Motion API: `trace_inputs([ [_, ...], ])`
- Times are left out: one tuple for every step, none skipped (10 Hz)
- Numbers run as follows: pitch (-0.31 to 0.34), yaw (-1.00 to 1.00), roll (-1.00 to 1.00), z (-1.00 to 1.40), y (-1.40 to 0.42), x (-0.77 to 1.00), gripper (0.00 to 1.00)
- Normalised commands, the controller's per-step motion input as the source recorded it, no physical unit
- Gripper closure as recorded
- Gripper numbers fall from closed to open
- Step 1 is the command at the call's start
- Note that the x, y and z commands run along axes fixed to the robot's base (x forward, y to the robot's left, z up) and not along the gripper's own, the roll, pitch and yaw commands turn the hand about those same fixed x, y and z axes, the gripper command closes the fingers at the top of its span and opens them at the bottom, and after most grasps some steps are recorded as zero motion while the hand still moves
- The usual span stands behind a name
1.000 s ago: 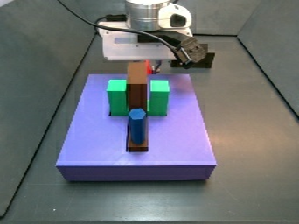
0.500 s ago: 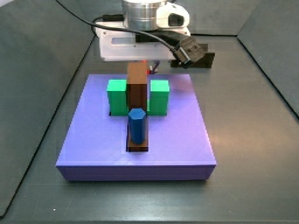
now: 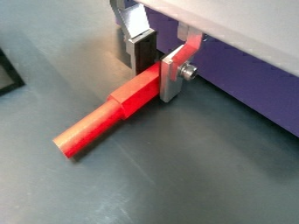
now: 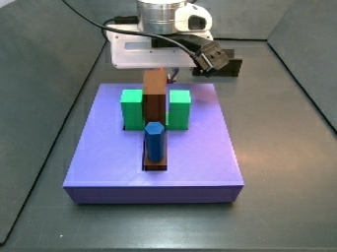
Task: Pick up the red object. Move up. Place the red object on the fixture. Regrasp the red object. Move to above the board. Insert the red object.
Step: Pick up the red object, then move up.
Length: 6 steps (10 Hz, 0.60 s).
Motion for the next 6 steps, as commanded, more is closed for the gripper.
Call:
trace_inputs([
  [0.000,0.00,0.00,0.00,0.00,0.00,1.00],
  [0.000,0.00,0.00,0.00,0.00,0.00,1.00],
  [0.000,0.00,0.00,0.83,0.00,0.00,1.00],
  [-0.005,0.02,0.00,0.84,-0.02,0.01,1.00],
  [0.017,0.03,-0.01,0.66,-0.02,-0.04,1.00],
  [-0.022,0.02,-0.04,0.25,-0.01,-0.02,1.00],
])
